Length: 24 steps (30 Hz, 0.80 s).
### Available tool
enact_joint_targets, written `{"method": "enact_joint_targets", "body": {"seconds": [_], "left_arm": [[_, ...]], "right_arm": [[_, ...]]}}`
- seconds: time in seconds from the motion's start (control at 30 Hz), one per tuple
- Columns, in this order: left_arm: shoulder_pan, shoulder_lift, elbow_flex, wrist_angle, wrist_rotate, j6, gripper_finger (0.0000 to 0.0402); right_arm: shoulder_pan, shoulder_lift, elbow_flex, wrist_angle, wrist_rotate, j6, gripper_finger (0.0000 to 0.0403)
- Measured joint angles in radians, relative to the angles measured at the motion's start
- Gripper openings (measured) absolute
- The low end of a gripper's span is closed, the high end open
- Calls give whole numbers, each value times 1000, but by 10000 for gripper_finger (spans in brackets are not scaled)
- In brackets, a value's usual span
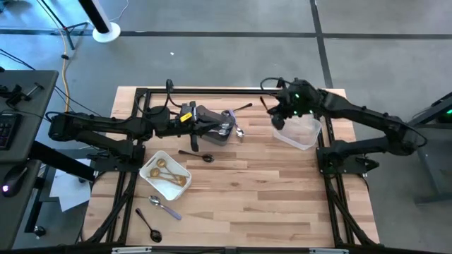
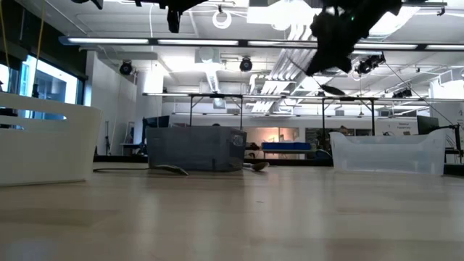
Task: Sort silverware by color (type)
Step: Put the top right black spoon into the transparent bin
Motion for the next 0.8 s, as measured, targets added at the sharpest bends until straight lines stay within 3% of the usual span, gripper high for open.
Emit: {"method": "enact_joint_targets", "body": {"seconds": [0.17,0.33,0.8], "left_arm": [[0,0,0,0,0,0,0],[0,0,0,0,0,0,0],[0,0,0,0,-50,34,0]], "right_arm": [[-104,96,39,-215,63,-74,0],[-164,124,-43,-351,101,-101,0],[-209,84,-239,-317,137,-60,0]]}}
